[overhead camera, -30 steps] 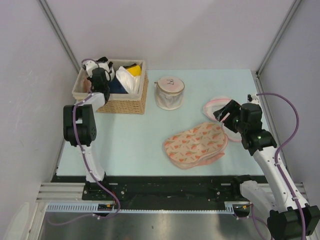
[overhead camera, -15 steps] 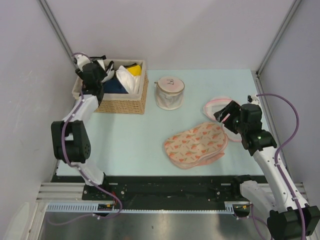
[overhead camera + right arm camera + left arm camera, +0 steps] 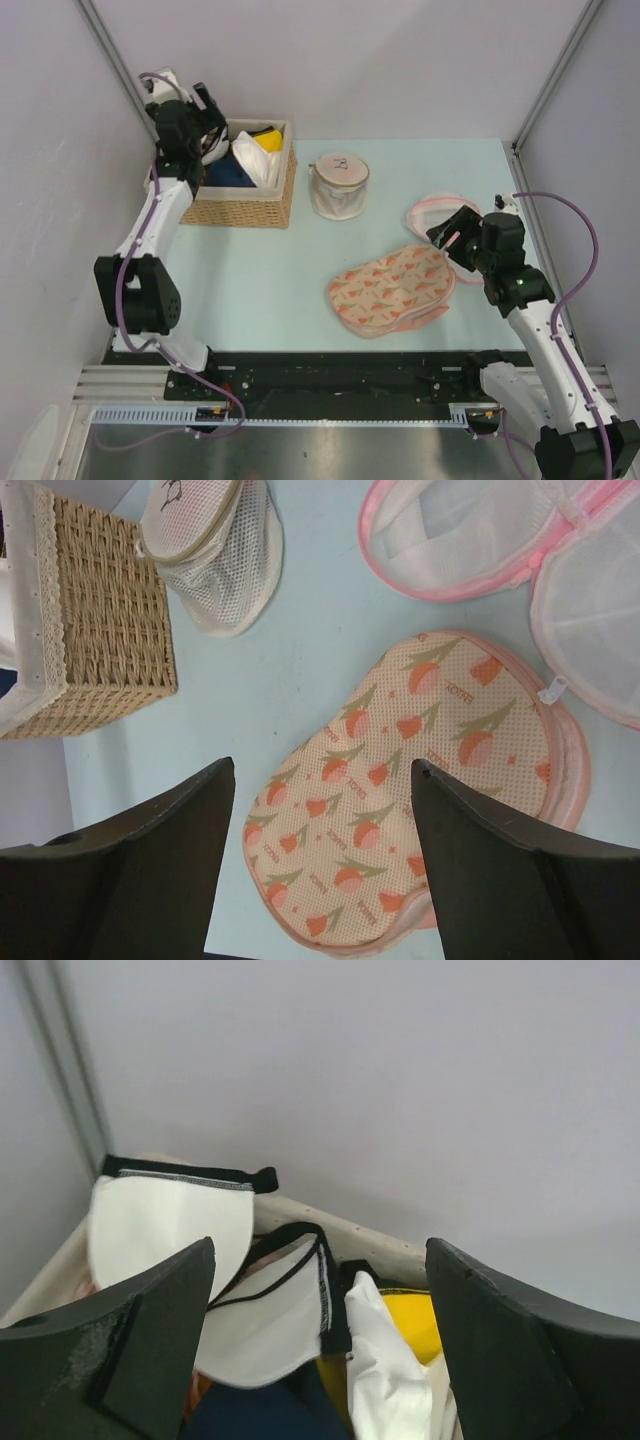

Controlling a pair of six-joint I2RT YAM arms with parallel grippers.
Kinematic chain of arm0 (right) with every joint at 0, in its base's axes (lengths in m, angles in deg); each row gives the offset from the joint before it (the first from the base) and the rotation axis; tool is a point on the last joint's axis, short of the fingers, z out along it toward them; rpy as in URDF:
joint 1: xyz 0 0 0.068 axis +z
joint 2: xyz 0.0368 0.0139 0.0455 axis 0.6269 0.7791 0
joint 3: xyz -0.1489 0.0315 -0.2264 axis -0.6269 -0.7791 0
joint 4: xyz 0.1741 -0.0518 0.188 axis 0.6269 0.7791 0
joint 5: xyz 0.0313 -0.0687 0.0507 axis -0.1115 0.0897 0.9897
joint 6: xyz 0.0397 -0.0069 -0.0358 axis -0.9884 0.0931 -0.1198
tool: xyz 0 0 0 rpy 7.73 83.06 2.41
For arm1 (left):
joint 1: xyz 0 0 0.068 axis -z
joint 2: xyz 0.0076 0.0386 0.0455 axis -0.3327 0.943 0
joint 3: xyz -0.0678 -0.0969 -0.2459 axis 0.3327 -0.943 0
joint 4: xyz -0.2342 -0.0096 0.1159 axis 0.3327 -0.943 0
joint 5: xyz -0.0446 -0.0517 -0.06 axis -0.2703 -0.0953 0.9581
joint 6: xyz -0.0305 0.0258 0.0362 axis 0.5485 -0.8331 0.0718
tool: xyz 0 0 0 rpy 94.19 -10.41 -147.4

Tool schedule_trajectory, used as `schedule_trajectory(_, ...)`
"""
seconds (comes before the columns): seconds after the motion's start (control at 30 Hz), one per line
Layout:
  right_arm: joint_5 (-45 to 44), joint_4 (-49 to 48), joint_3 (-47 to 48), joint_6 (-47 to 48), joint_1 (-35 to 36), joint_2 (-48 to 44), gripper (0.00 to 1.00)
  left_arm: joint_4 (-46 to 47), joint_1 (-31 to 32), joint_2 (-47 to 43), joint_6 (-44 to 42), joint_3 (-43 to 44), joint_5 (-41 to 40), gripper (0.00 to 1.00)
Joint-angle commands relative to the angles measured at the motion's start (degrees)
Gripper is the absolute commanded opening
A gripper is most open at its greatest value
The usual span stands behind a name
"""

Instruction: Unzip the laundry bag and remove the bra

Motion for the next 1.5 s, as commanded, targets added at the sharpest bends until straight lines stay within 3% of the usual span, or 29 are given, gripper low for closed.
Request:
schedule_trajectory(0.0, -1.9, -0.4, -0.6, -1.5, 0.5, -1.8, 0.75, -8.2, 0.9, 12.4, -6.4, 11.2, 3.0, 0.9)
schedule_trajectory(0.07, -2.0, -0.4, -0.6, -1.6, 0.7, -1.7, 0.75, -15.5, 0.9, 18.0, -8.2, 20.7, -1.9, 0.9)
schedule_trajectory(0.17, -2.3, -0.2, -0.6, -1.6, 0.7, -1.4, 0.75, -19.4, 0.9, 25.4, -10.8, 29.5, -6.8, 0.89)
schedule_trajectory(0.33, -2.7, -0.3, -0.6, -1.4, 0.6, -0.3, 0.75, -16.6, 0.7, 28.9, -13.2, 29.8, -9.3, 0.86)
schedule_trajectory(0.7, 0.6, -5.3, -0.6, -1.0, 0.5, 4.9, 0.75, -17.1, -3.6, 31.6, -9.0, 26.5, -6.8, 0.79)
schedule_trajectory(0.8, 1.2, -6.2, -0.6, -1.0, 0.5, 5.5, 0.75, -16.6, -3.8, 31.6, -9.4, 24.5, -6.9, 0.61)
schedule_trajectory(0.83, 1.5, -6.2, -0.6, -1.0, 0.5, 5.7, 0.75, -16.0, -3.7, 31.2, -9.4, 23.4, -7.1, 0.38)
schedule_trajectory(0.93, 1.5, -6.1, -0.6, -1.2, 0.6, 5.4, 0.74, -12.9, -3.9, 27.6, -9.1, 17.5, -7.2, 0.0)
schedule_trajectory(1.17, 0.5, -4.9, -0.6, -1.3, 0.7, 4.7, 0.75, -9.6, -3.8, 19.1, -7.8, 1.9, -3.5, 0.0)
schedule_trajectory(1.33, 1.1, -5.3, -0.6, -0.7, 0.9, 4.7, 0.74, -11.2, -3.8, 21.9, -6.7, 1.2, -0.3, 0.0)
schedule_trajectory(1.47, 0.8, -4.5, -0.6, -0.8, 0.8, 4.3, 0.74, -17.0, -3.7, 20.4, -5.9, 6.9, -1.5, 0.01)
